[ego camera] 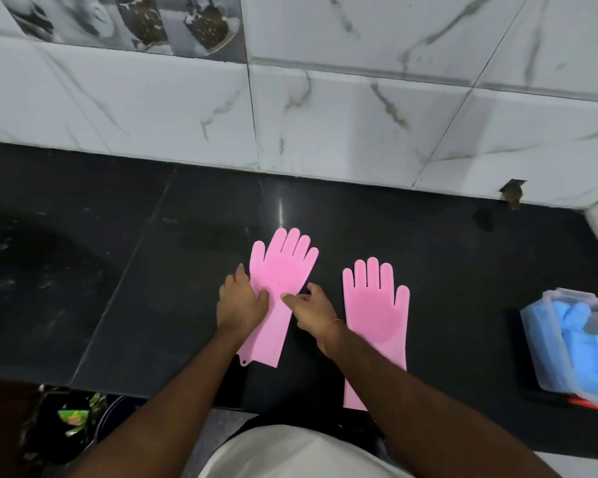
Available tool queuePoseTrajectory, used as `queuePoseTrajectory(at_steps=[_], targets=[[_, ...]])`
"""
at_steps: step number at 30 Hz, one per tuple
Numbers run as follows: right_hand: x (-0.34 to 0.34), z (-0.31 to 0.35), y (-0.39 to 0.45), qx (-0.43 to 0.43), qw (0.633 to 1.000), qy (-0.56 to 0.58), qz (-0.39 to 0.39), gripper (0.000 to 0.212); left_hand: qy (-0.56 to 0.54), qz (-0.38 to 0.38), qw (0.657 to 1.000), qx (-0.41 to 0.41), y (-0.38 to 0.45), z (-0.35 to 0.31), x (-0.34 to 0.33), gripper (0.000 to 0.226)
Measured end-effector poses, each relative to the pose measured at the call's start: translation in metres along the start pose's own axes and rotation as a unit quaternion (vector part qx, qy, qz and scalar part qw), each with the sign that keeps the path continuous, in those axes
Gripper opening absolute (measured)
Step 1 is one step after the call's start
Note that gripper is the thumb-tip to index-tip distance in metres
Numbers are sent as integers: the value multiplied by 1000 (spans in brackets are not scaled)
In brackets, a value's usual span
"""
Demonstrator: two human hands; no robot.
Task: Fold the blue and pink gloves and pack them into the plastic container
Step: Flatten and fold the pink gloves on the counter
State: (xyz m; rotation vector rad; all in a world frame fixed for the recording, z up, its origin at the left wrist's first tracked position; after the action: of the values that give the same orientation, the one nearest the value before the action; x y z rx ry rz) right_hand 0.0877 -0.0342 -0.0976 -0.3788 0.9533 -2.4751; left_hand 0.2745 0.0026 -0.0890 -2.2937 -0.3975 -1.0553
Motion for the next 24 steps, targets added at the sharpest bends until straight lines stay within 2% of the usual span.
queuePoseTrajectory(at_steps=[3, 6, 8, 12, 15, 17, 20, 24], targets=[[-9, -5, -4, -52, 986, 151, 43, 90, -93, 39, 995, 14, 5, -3, -4, 45], [-16, -2, -9, -55, 978, 186, 83, 52, -138, 107, 985, -10, 6, -17, -15, 20], [-14, -1, -11, -50, 985, 153, 68, 40, -208, 143, 967, -38, 1, -29, -22, 13], [12, 4, -18, 3, 991, 134, 9, 34, -331, 168, 925, -79, -19, -53, -25, 22], [46, 5, -25, 62, 987, 137, -48, 40, -410, 185, 887, -108, -34, -78, -38, 29], [75, 6, -34, 98, 982, 133, -88, 45, -446, 194, 866, -119, -44, -100, -49, 43], [120, 3, -49, 130, 976, 116, -128, 48, -450, 208, 857, -142, -59, -138, -67, 67], [183, -14, -70, 154, 968, 109, -166, 52, -411, 231, 859, -199, -78, -189, -103, 80]])
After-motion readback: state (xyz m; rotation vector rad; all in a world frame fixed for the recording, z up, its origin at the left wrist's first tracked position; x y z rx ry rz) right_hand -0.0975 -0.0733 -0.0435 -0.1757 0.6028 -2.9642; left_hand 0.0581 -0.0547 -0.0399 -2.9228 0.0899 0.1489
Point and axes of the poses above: each hand's wrist, its own y-axis towards the middle knuckle, its own x-axis out of the back of the hand, z = x × y, the point moved 9 cm from there along y, towards the middle knuckle, and after that the axes turned 5 degrees about z, right-handed, at the moved point
